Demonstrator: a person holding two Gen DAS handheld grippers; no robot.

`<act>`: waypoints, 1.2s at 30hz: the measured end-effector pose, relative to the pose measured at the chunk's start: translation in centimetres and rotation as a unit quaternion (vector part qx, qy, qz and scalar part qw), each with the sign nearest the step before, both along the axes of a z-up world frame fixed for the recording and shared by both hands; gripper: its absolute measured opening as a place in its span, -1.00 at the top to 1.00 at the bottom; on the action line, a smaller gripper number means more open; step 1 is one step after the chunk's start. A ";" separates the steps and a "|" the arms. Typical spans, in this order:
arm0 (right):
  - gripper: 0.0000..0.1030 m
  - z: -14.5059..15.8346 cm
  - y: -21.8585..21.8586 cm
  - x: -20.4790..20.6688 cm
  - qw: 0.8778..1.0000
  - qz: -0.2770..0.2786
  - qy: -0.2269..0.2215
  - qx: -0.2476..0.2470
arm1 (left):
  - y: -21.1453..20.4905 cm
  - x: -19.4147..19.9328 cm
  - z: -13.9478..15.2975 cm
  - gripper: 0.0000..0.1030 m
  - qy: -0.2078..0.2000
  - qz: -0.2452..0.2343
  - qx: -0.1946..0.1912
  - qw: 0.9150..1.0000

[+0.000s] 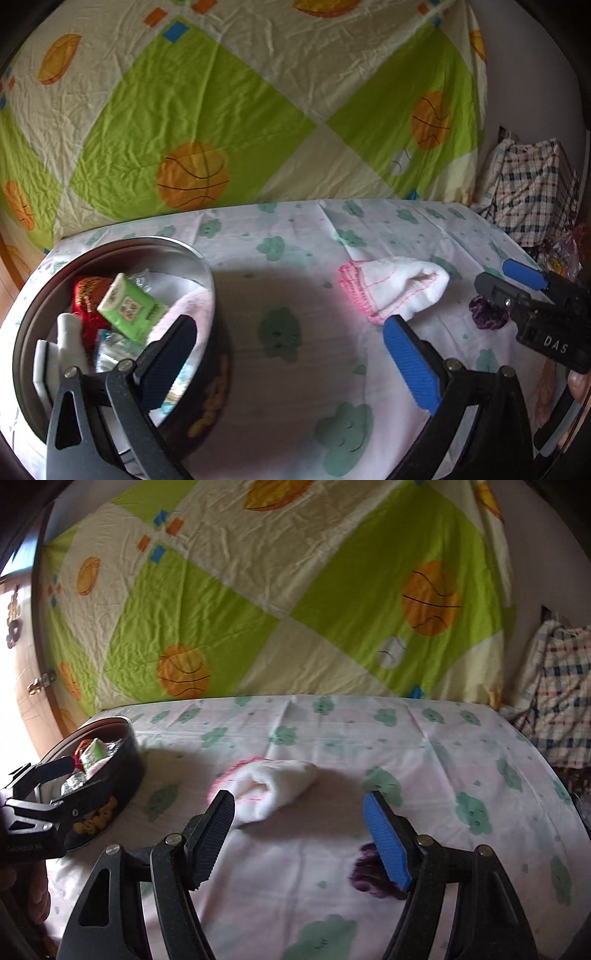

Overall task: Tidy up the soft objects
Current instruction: 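Move the left gripper to the white glove while the right gripper approaches the purple scrunchie, then grasp the white glove with the left gripper while the right gripper grasps the purple scrunchie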

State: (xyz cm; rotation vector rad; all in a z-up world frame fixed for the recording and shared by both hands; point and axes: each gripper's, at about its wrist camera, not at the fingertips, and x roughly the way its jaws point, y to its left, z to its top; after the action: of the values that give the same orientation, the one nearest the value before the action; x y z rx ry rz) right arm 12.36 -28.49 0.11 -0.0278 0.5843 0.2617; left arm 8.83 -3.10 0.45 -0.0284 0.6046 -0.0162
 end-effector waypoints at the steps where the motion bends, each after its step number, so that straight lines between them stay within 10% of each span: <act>1: -0.45 -0.2 -1.0 0.2 1.000 -0.014 0.004 0.000 | -1.1 0.4 -0.2 -0.99 0.003 -0.010 0.005 1.000; 23: -0.46 -3.1 -6.5 2.4 0.995 -0.063 0.068 0.025 | -13.9 8.5 -4.5 -0.90 0.053 -0.104 0.094 0.989; 29: -0.46 -3.4 -6.0 2.6 0.995 -0.051 0.078 0.020 | -13.0 10.5 -5.2 -0.41 0.080 -0.102 0.066 0.989; 36: -0.46 -4.1 -4.8 3.4 0.994 -0.022 0.107 -0.003 | -12.2 11.2 -5.5 0.67 0.098 -0.118 0.024 0.988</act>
State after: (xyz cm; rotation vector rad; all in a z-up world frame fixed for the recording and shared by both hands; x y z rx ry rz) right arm 15.74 -33.28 -3.98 0.0083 0.7978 0.2208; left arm 20.01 -15.31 -5.10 0.0902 0.8023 -0.2308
